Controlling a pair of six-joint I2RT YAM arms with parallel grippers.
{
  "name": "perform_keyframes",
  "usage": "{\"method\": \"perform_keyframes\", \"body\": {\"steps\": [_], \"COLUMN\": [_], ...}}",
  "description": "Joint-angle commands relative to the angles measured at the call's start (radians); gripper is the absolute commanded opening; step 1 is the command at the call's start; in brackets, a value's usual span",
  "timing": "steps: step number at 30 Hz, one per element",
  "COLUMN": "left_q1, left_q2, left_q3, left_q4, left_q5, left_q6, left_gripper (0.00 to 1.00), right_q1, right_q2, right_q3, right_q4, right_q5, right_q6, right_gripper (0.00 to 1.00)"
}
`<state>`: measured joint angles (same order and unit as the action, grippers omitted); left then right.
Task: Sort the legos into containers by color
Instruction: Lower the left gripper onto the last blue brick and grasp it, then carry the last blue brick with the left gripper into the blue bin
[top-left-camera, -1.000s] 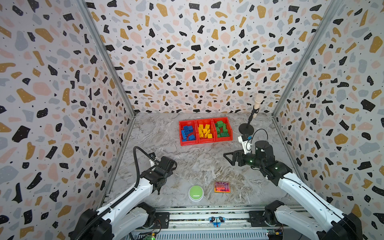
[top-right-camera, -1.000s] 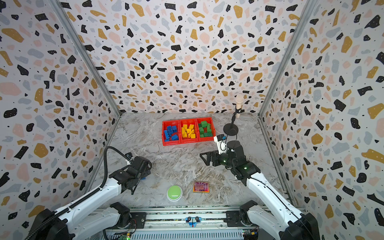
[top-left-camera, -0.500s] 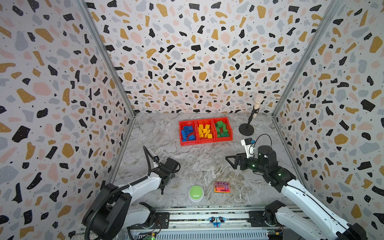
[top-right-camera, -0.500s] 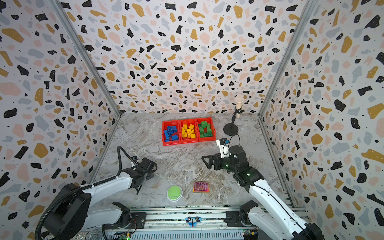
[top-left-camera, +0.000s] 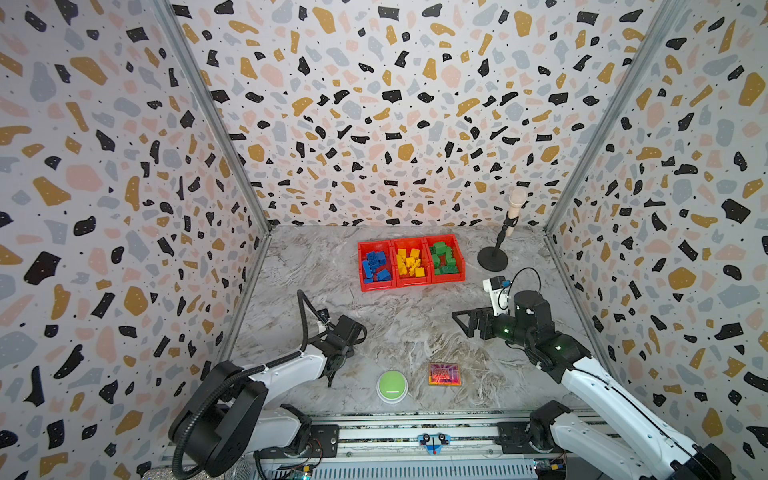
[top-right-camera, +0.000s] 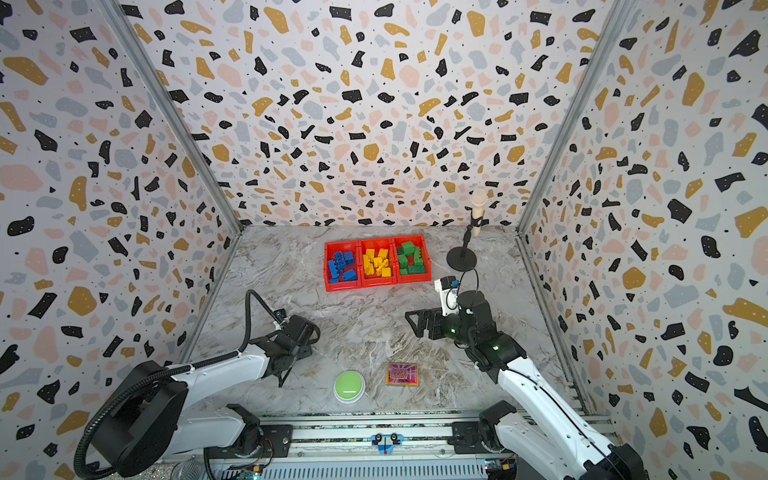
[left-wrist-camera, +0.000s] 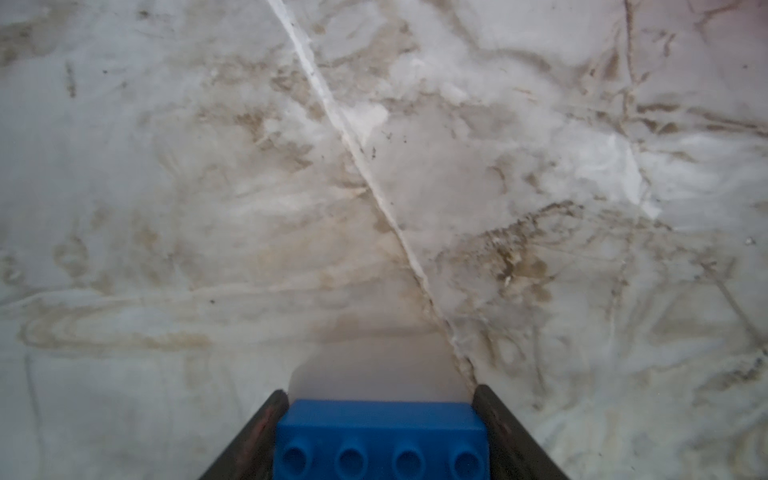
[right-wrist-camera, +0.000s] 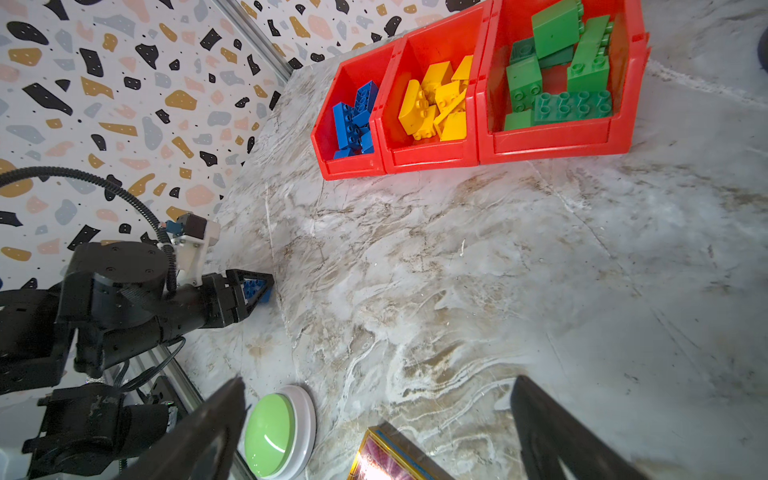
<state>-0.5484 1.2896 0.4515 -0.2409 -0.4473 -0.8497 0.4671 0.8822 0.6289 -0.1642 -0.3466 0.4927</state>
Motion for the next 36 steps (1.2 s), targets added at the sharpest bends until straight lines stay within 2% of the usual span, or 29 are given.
{"method": "perform_keyframes", "body": {"steps": [1, 6, 12, 16, 27, 34, 36], "left_q1": [-0.015, -0.018, -0.018, -0.016, 0.037, 0.072, 0.079], "left_q2": [0.018, 0.047, 0.131, 0.266, 0.71, 0.812, 0.826], "left_q3": [-0.008, 0.068, 0.302, 0.508, 1.113, 1.25, 1.269], "left_q4": [-0.017, -0.026, -0.045, -0.03, -0.108, -0.132, -0.129], "left_q5": [0.053, 0.063, 0.038, 0.006, 0.041, 0.041, 0.051], "left_q6": [0.009, 0.04, 0.119, 0.187, 0.35, 0.37, 0.373], "left_gripper": [0.59, 0.52, 0.5, 0.5, 0.5, 0.52, 0.58], "right_q1": [0.005, 0.005, 0.005, 0.005, 0.006, 0.005, 0.005], "right_q2": [0.036, 0.076, 0.087, 0.087, 0.058, 0.038, 0.043], "right_q3": [0.057, 0.101, 0.095, 0.098, 0.117, 0.117, 0.119], "right_q4": [-0.009, -0.019, -0.02, -0.033, -0.094, -0.115, -0.115], "right_q5": [0.011, 0.01, 0.018, 0.038, 0.08, 0.106, 0.11], "right_q6": [-0.006, -0.017, -0.012, -0.015, -0.014, -0.006, -0.006], "right_gripper": [1.0, 1.0, 1.0, 1.0, 1.0, 1.0, 1.0]}}
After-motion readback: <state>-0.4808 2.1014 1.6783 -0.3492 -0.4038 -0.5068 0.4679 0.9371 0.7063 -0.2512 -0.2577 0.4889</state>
